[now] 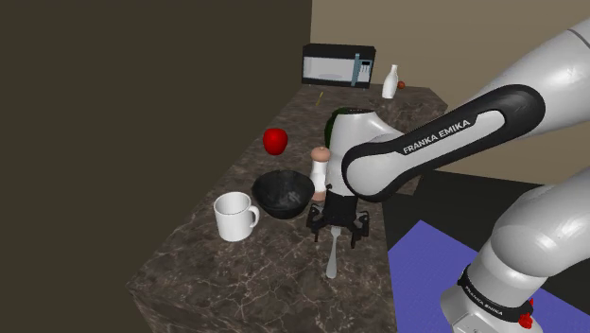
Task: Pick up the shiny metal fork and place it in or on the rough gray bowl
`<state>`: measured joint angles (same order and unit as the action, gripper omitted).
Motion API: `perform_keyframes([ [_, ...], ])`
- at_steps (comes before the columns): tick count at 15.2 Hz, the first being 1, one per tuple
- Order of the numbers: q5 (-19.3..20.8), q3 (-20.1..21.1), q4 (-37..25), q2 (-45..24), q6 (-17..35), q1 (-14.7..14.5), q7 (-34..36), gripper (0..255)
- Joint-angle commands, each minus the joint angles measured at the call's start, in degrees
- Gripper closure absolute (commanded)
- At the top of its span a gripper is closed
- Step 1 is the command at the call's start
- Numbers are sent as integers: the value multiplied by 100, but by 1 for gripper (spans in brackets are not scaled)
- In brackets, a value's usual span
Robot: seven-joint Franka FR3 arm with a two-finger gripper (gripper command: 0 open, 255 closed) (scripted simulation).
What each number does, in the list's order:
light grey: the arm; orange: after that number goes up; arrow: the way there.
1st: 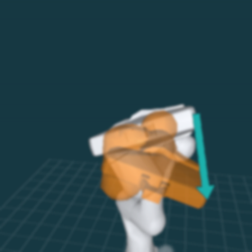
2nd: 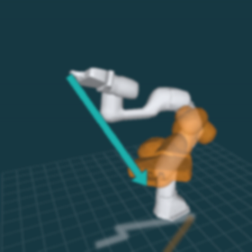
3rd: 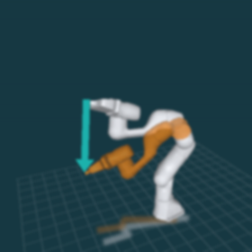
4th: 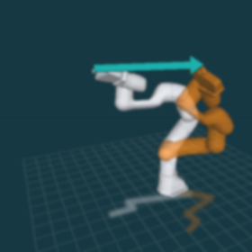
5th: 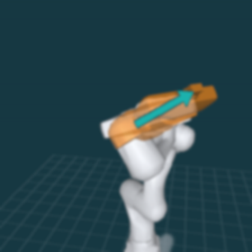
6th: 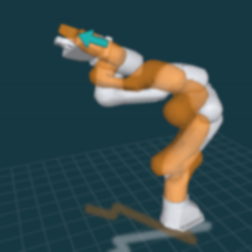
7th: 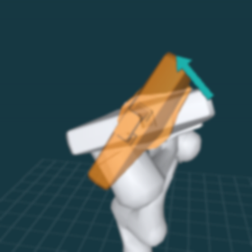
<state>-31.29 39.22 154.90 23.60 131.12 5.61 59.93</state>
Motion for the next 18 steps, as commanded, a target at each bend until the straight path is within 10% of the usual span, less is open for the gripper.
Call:
perform_keyframes([
  [1, -34, 76, 84, -146, 231, 7, -7, 0],
  [10, -38, 100, 100, -194, 295, 10, -4, 0],
  [11, -38, 100, 100, -193, 295, 10, -4, 255],
  [18, -38, 100, 100, -193, 294, 10, -4, 255],
])
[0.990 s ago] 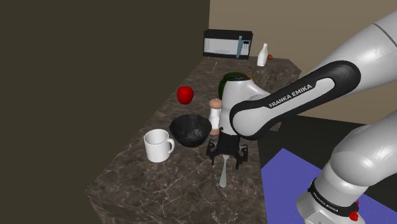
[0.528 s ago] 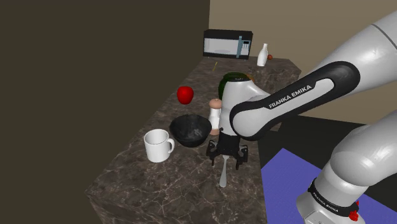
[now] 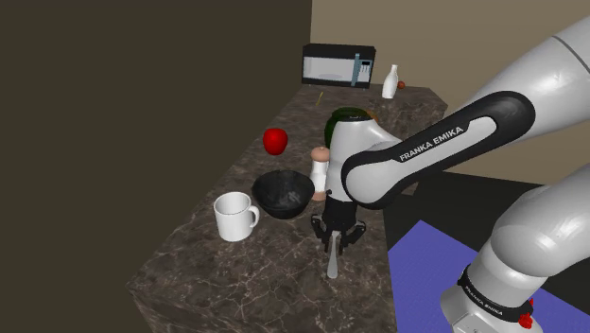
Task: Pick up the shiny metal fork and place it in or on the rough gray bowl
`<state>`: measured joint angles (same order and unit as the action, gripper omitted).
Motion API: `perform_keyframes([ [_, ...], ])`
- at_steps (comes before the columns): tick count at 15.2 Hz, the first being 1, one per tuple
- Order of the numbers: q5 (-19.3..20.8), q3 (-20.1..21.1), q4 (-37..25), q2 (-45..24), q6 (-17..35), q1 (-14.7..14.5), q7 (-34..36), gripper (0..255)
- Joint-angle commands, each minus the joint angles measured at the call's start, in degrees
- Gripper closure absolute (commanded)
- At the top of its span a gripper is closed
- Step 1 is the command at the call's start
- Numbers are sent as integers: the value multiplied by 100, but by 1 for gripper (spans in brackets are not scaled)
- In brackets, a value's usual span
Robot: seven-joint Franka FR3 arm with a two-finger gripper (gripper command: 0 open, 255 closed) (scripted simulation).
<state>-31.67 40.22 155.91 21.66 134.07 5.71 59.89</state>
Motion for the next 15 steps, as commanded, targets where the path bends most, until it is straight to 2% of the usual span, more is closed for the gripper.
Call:
perform_keyframes([
  [1, 0, 0, 0, 1, 0, 0, 0, 255],
  [15, 151, -450, -457, 898, -1343, -97, 93, 255],
])
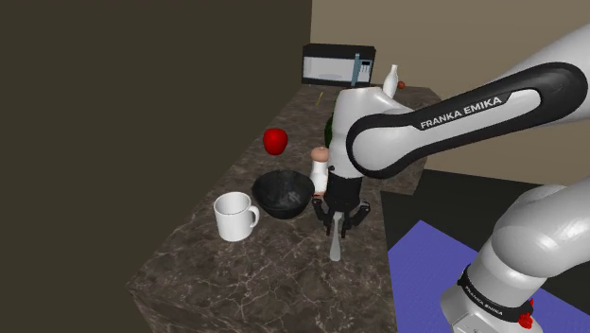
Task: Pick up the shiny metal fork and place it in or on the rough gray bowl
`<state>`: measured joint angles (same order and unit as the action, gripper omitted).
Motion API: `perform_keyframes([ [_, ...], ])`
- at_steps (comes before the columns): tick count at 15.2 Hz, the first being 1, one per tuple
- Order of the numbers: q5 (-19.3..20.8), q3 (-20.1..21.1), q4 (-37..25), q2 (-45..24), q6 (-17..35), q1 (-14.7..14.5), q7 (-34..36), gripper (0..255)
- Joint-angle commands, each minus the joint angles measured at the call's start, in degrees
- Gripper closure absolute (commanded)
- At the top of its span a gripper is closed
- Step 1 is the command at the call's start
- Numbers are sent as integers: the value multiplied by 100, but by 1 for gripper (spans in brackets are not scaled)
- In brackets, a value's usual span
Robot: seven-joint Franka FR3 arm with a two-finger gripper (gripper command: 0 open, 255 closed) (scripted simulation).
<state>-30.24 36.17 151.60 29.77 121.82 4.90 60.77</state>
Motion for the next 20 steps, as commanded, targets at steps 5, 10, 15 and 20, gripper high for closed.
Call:
perform_keyframes([
  [5, 101, -202, -259, 320, -581, -21, 57, 255],
  [10, 198, -350, -522, 497, -1019, -16, 113, 255],
  [15, 296, -487, -812, 624, -1434, -3, 172, 255],
  [20, 382, -599, -1094, 699, -1791, 14, 226, 255],
])
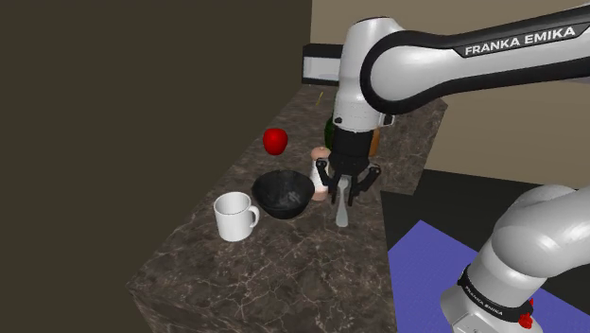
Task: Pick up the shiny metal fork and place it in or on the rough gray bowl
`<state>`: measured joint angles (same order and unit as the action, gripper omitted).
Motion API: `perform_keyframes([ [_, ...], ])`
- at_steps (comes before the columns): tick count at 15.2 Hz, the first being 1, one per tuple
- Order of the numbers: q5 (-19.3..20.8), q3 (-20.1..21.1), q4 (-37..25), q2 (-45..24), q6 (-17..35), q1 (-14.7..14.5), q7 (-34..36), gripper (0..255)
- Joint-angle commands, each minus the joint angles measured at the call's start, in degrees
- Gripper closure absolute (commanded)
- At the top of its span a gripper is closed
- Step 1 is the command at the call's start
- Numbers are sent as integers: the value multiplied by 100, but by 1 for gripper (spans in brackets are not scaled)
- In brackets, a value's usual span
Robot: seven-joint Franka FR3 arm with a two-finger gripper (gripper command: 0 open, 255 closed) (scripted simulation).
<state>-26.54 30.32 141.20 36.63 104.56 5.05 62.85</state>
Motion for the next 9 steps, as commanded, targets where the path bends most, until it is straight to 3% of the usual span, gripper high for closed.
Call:
perform_keyframes([
  [1, 84, 35, -210, -235, 29, 99, 13, 255],
  [9, 932, 458, -1667, -2254, 546, 776, 271, 255],
])
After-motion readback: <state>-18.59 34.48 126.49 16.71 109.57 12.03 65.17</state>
